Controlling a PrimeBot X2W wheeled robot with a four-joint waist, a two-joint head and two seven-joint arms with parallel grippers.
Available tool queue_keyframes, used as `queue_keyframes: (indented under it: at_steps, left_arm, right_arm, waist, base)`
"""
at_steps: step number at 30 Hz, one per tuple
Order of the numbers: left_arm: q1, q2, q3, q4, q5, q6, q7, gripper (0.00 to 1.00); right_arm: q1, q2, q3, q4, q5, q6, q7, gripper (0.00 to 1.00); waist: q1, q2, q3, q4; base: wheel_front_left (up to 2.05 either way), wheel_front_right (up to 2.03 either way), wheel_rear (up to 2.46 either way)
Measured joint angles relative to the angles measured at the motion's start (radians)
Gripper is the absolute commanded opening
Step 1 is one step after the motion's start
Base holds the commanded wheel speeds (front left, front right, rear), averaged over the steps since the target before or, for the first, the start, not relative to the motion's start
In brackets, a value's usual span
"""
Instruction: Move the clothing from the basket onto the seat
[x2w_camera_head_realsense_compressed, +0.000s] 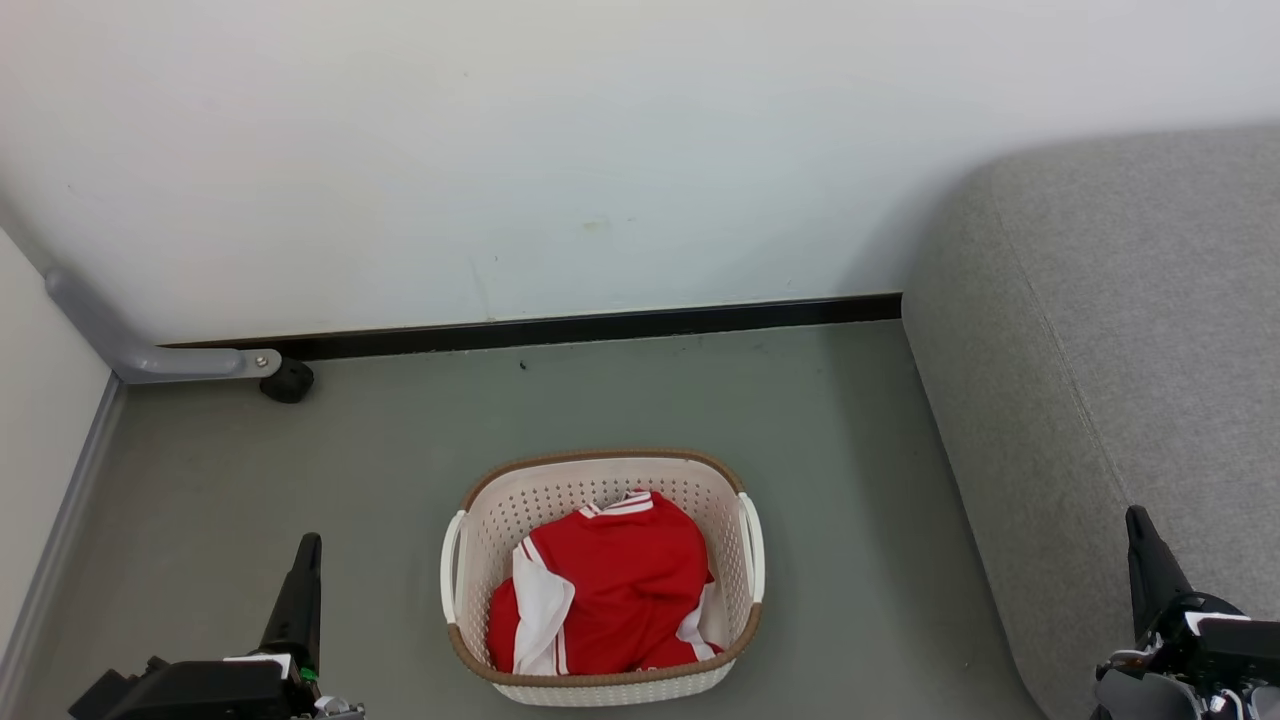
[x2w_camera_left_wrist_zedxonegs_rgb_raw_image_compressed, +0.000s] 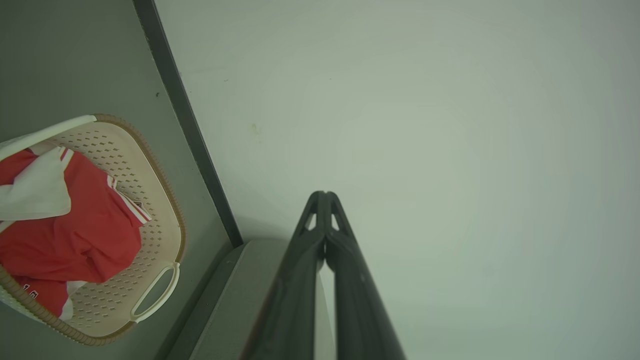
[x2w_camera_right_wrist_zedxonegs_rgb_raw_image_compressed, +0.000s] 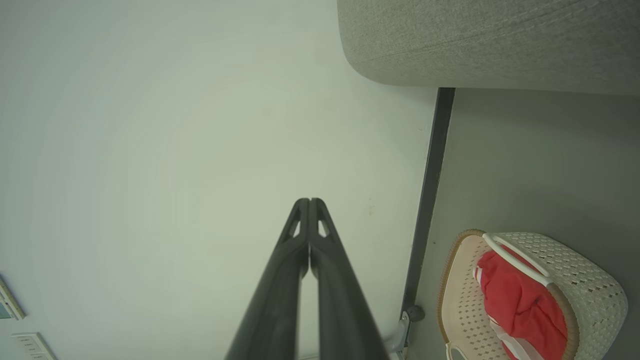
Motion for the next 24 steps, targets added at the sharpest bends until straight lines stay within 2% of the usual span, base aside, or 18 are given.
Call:
queue_keyframes:
  at_steps: [24]
  left_arm:
    - [0.0, 0.0, 0.0, 0.0, 0.0, 0.0, 0.0, 0.0]
  right_arm:
    - [0.0, 0.0, 0.0, 0.0, 0.0, 0.0, 0.0, 0.0]
  waist:
    - [0.0, 0.0, 0.0, 0.0]
  base:
    - [0.0, 0.0, 0.0]
